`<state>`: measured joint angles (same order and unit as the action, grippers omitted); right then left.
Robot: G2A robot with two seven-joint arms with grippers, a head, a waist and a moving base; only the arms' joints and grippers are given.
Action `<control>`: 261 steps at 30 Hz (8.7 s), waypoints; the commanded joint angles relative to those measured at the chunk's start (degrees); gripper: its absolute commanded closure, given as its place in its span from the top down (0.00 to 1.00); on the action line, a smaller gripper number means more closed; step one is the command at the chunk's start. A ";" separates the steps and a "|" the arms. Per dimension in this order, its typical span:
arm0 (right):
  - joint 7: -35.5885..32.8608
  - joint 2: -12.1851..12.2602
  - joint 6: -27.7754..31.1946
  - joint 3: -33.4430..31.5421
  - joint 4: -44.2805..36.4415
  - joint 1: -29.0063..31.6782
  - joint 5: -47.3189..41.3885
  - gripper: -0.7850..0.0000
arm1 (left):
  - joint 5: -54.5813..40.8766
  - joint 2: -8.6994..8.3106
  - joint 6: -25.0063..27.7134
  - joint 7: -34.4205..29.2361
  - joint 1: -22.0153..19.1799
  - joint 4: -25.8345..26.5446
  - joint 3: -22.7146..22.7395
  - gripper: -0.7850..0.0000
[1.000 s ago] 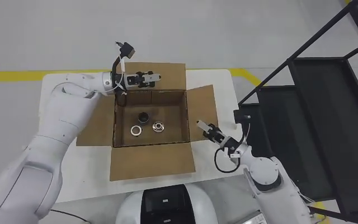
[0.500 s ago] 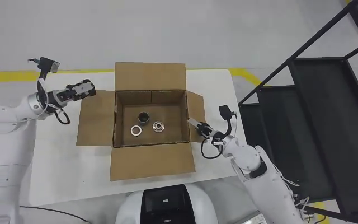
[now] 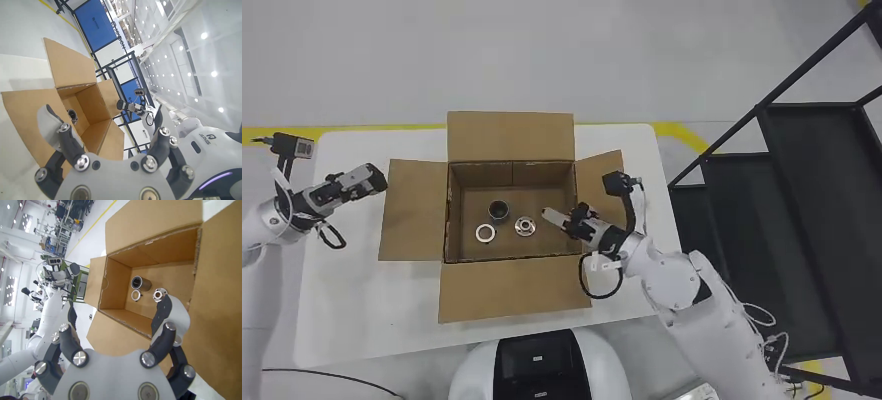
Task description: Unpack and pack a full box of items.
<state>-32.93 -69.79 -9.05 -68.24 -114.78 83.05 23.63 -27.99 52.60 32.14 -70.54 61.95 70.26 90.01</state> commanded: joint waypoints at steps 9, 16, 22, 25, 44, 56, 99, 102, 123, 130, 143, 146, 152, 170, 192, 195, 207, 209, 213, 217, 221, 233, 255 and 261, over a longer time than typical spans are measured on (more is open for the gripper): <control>-0.81 -2.51 -8.68 14.85 9.48 -12.69 10.67 1.00 | -1.26 -0.48 0.97 -0.10 2.06 -1.03 1.72 1.00; 0.10 -3.58 -13.17 19.59 11.56 -16.04 18.59 1.00 | -1.26 -0.48 0.97 -0.10 2.06 -1.03 1.72 1.00; -2.91 -5.07 -15.76 24.13 15.08 -20.49 22.55 1.00 | -1.26 -0.48 0.97 -0.10 2.06 -1.03 1.72 1.00; -3.54 -5.61 -15.74 25.28 16.67 -21.95 22.53 1.00 | -1.26 -0.48 0.97 -0.10 2.06 -1.03 1.72 1.00; -5.83 -7.11 -17.83 30.69 20.45 -26.36 31.09 1.00 | -1.26 -0.48 0.97 -0.10 2.06 -1.03 1.72 1.00; -5.59 -17.96 -23.90 42.97 41.58 -39.46 29.36 1.00 | -1.26 -0.48 0.97 -0.10 2.06 -1.03 1.72 1.00; -7.69 -24.69 -31.39 35.55 39.39 -34.74 42.35 0.00 | -1.26 -0.48 0.97 -0.10 2.06 -1.03 1.72 1.00; -10.98 -22.69 -30.43 32.86 31.82 -31.58 48.35 0.00 | -1.26 -0.48 0.97 -0.10 2.06 -1.03 1.72 1.00; -35.36 -16.27 -16.34 15.74 -13.03 -8.89 88.88 0.00 | -1.26 -0.48 0.97 -0.10 2.06 -1.03 1.72 1.00; -36.32 -16.24 -17.02 9.14 -19.86 -3.67 93.59 0.00 | -1.26 -0.48 0.97 -0.10 2.06 -1.03 1.72 1.00; -34.60 -16.59 -18.82 -6.70 -19.86 4.20 86.19 0.00 | -1.26 -0.48 0.97 -0.10 2.06 -1.03 1.72 1.00; -32.33 -16.62 -19.03 -8.87 -18.82 6.76 83.55 0.00 | -1.26 -0.48 0.97 -0.10 2.06 -1.03 1.72 1.00; -24.88 -16.65 -18.17 -11.70 -14.47 10.93 77.46 0.00 | -1.26 -0.48 0.97 -0.10 2.06 -1.03 1.72 1.00; -7.77 -15.91 -7.91 -18.13 -3.14 17.97 69.88 0.00 | -1.26 -0.48 0.97 -0.10 2.06 -1.03 1.72 1.00; 7.29 -15.94 -9.79 -17.30 20.28 11.65 69.59 0.00 | -1.26 -0.48 0.97 -0.10 2.06 -1.03 1.72 1.00; 8.26 -16.01 -10.38 -17.16 21.91 10.52 69.13 0.00 | -1.26 -0.48 0.97 -0.10 2.06 -1.03 1.72 1.00; 6.24 -16.02 -10.79 -17.61 21.50 10.01 67.06 1.00 | -1.26 -0.48 0.97 -0.10 2.06 -1.03 1.72 1.00; 5.84 -16.01 -11.62 -17.78 18.66 11.43 67.40 1.00 | -1.26 -0.48 0.97 -0.10 2.06 -1.03 1.72 1.00; 5.62 -16.04 -14.14 -18.11 8.86 16.33 67.78 1.00 | -1.26 -0.48 0.97 -0.10 2.06 -1.03 1.72 1.00; 7.81 -16.05 -13.59 -18.06 -2.26 21.81 66.09 1.00 | -1.26 -0.48 0.97 -0.10 2.06 -1.03 1.72 1.00; 9.92 -15.91 -9.35 -17.17 -10.75 24.82 63.87 1.00 | -1.26 -0.48 0.97 -0.10 2.06 -1.03 1.72 1.00; -0.05 -15.44 11.16 -2.33 -14.86 12.52 67.34 1.00 | -1.26 -0.48 0.97 -0.10 2.06 -1.03 1.72 1.00; -18.69 -18.54 4.60 10.69 8.96 -8.08 59.41 1.00 | -1.26 -0.48 0.97 -0.10 2.06 -1.03 1.72 1.00; -18.69 -18.54 4.60 10.69 8.96 -8.08 59.41 1.00 | -1.26 -0.48 0.97 -0.10 2.06 -1.03 1.72 1.00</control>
<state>-51.61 -88.33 -4.44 -57.55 -105.83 74.97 83.05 -29.25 52.12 33.11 -70.64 64.01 69.23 91.73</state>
